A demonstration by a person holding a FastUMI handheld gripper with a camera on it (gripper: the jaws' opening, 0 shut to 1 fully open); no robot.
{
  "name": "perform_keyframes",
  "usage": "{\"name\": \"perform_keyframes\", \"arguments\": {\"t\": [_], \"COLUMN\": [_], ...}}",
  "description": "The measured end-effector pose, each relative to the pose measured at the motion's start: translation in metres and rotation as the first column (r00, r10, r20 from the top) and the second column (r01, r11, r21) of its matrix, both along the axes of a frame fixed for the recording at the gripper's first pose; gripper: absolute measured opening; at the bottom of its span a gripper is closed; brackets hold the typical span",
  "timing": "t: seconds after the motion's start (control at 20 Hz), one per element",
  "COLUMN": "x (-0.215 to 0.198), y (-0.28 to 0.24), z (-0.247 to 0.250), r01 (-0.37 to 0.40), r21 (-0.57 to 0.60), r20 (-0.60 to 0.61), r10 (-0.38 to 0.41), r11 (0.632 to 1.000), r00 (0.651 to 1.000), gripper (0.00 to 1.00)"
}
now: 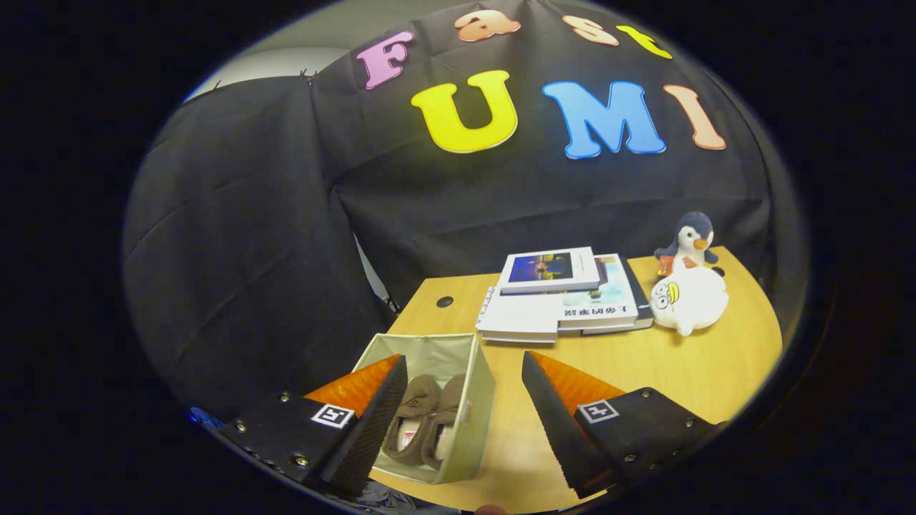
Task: Open the storage box then place both shoes into the box .Put the left shoe in first, then the right shoe, with the right side of both shoes facing outward in a uniform manner.
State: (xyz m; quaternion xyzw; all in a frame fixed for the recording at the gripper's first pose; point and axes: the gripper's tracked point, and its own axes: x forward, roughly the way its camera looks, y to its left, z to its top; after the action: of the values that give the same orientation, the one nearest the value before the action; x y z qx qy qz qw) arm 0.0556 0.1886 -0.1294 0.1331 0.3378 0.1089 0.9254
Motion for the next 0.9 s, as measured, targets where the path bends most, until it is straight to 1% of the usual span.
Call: {"name": "perform_keyframes", "arguments": {"t": [0.15, 0.3, 0.5, 0.6, 0.9], "x": [-0.001, -0.002, -0.011, -0.012, -0.021], "y": [-0.046, -0.093, -0.147, -0.178, -0.234], "z": [0.027, 0.044, 0.061, 0.068, 0.085], "r01": [0.018, 0.046, 0.098, 0.141, 0.206], "r21": [-0.036, -0.074, -0.094, -0.117, -0.130], "r20": [0.074, 0.136, 0.188, 0.224, 0.292], "r10": [-0.016, -0.036, -0.079, -0.112, -0.161], "r11": [0.999, 0.996, 0.991, 0.983, 0.970], "r00": [0.997, 0.990, 0.979, 0.968, 0.943], "gripper": [0.98, 0.98, 0.98, 0.98, 0.98]}}
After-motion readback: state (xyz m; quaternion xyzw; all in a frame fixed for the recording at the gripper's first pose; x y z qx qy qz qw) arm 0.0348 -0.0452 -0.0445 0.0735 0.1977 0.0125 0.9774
